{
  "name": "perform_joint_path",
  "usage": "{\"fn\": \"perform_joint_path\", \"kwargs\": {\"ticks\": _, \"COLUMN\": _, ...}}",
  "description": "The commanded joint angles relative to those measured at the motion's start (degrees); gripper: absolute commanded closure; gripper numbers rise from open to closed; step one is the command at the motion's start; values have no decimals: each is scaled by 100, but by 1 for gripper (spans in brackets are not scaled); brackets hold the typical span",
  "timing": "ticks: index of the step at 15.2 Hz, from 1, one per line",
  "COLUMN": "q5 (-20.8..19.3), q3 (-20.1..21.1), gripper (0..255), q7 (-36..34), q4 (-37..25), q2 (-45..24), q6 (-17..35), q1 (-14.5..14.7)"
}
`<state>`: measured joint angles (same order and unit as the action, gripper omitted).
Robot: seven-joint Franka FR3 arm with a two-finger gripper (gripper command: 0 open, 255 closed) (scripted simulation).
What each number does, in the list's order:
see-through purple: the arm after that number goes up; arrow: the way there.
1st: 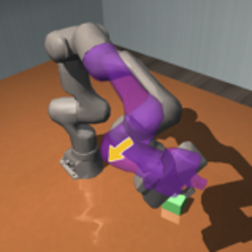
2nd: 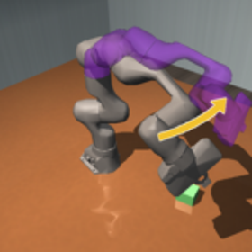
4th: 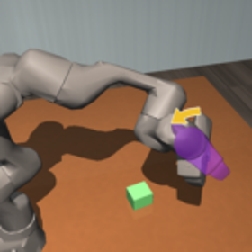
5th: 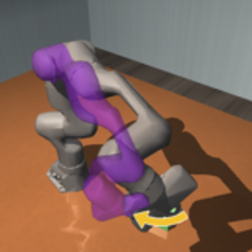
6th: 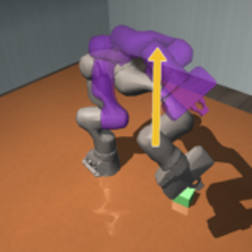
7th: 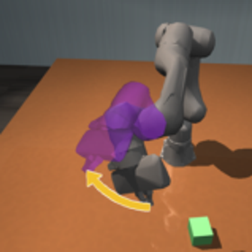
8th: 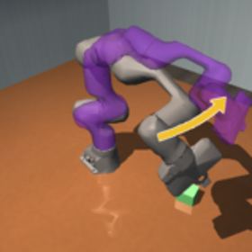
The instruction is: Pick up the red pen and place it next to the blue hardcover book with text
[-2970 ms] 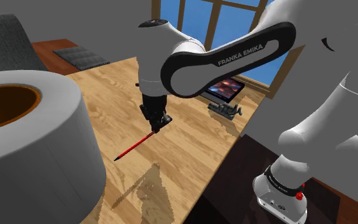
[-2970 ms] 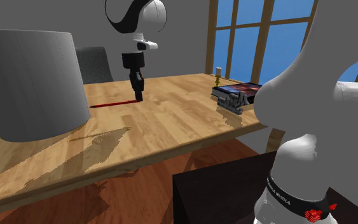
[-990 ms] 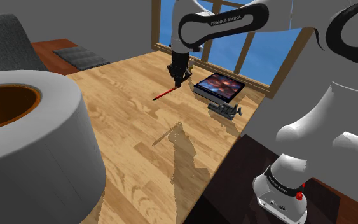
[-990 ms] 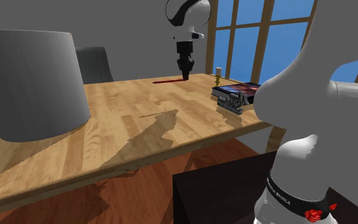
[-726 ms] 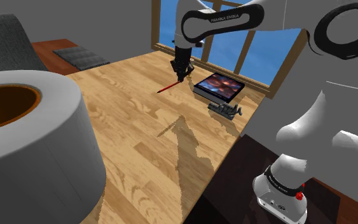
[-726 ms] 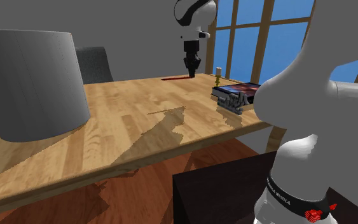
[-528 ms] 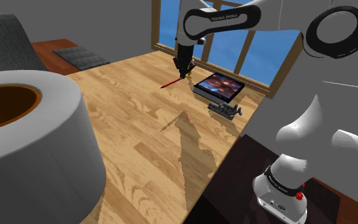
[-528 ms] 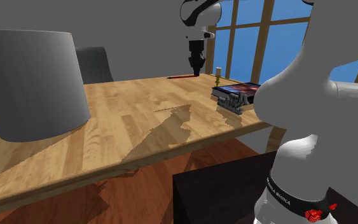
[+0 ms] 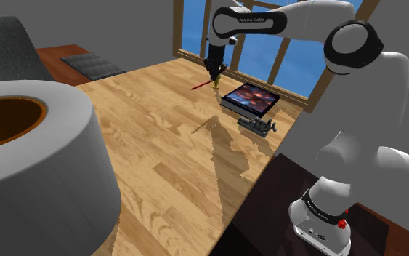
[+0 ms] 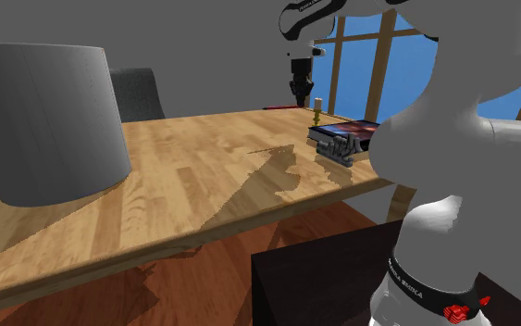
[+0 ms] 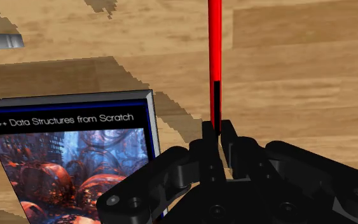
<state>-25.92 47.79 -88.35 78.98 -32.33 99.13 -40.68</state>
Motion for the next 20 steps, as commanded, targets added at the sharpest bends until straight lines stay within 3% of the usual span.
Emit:
{"fn": "perform_joint_path", "kwargs": {"ticks": 1, "q5": -157, "q3": -151, "gripper": 255, "q7": 209, "q4": -538, "q2": -337, "q6": -192, "q1": 117}}
{"fn": "perform_joint_path", "kwargs": {"ticks": 2, "q5": -218, "q3": -212, "gripper": 255, "q7": 288, "q4": -789, "q2": -482, "q6": -286, "q1": 188}}
{"fn": "perform_joint_path", "kwargs": {"ticks": 20, "q5": -480, "q3": -377, "gripper": 255, "q7": 19, "q4": 239, "q2": -778, "q6": 902, "q1": 23}}
